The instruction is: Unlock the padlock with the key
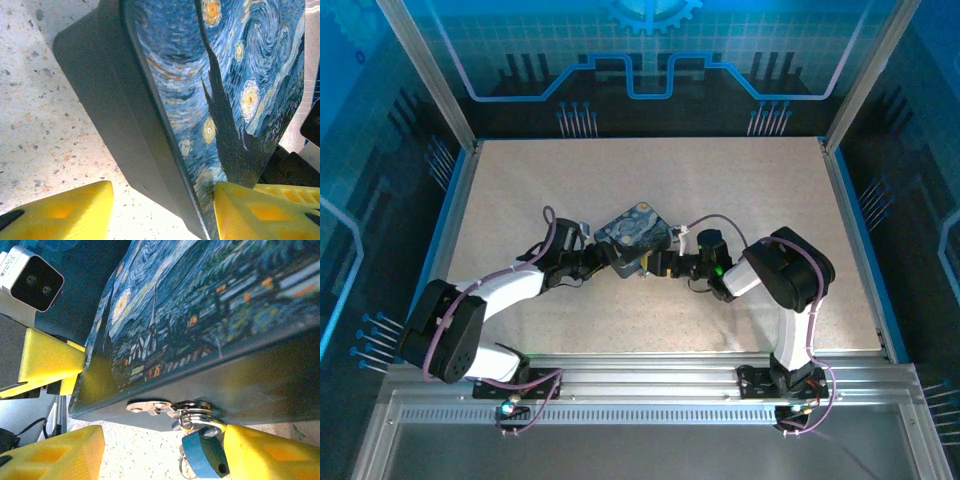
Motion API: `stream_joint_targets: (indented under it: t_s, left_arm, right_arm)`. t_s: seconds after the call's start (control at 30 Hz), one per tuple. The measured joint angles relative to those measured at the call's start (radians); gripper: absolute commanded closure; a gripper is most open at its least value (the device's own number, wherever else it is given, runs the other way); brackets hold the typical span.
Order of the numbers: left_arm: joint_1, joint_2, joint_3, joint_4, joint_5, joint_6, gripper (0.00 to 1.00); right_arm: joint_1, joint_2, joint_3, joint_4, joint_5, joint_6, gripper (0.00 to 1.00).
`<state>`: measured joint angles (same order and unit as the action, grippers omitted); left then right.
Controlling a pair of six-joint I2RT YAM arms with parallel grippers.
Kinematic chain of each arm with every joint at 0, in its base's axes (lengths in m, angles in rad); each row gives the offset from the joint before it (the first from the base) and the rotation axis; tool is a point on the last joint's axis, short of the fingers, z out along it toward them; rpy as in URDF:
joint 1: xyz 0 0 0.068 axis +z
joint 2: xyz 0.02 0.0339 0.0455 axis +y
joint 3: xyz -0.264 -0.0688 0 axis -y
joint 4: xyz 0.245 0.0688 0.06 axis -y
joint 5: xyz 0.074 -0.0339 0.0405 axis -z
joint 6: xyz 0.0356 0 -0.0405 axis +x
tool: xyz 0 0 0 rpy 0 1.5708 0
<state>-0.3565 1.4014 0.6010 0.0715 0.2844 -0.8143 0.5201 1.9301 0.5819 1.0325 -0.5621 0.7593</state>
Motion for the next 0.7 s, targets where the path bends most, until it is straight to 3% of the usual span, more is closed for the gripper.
stream_joint_targets:
  t_s: [0.7]
  left_arm:
    - [0.000,-0.013,-0.011,-0.003,0.000,-0.025,0.44]
  right_arm:
    - [0.003,0.031,-0.005,0.069,-0.019,0.008,0.53]
